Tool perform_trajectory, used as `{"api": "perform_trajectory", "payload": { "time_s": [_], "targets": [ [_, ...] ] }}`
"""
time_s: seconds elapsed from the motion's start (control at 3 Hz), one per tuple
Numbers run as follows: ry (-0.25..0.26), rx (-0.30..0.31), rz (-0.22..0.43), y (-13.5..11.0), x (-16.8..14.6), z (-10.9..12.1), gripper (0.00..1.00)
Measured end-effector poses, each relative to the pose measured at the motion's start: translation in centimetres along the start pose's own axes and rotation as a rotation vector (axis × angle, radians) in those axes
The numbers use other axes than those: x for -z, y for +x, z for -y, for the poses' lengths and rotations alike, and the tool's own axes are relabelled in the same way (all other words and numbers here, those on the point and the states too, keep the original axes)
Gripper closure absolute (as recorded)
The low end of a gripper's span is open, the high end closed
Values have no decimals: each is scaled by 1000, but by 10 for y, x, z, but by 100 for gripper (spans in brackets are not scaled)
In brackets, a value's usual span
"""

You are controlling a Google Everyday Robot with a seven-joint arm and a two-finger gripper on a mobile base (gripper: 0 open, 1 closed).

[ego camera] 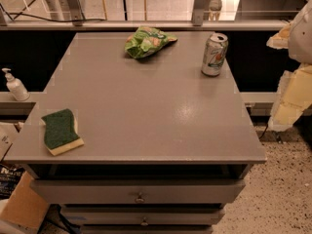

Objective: Move sponge near 7up can

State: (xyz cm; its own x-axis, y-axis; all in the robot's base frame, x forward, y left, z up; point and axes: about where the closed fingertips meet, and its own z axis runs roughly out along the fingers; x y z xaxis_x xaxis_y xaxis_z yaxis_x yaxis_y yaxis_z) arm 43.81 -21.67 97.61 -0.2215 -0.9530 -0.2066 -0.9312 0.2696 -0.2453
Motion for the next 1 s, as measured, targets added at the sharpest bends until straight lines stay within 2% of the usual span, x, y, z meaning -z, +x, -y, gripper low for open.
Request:
{"api": "perform_trajectory", "payload": {
  "time_s": [0.33, 0.67, 1.0],
  "targets": [
    [0, 0, 0, 0, 0, 0, 0],
    [-12, -20, 52, -3, -4, -6, 0],
    [-42, -67, 154, -14, -20, -25, 0]
  ]
}}
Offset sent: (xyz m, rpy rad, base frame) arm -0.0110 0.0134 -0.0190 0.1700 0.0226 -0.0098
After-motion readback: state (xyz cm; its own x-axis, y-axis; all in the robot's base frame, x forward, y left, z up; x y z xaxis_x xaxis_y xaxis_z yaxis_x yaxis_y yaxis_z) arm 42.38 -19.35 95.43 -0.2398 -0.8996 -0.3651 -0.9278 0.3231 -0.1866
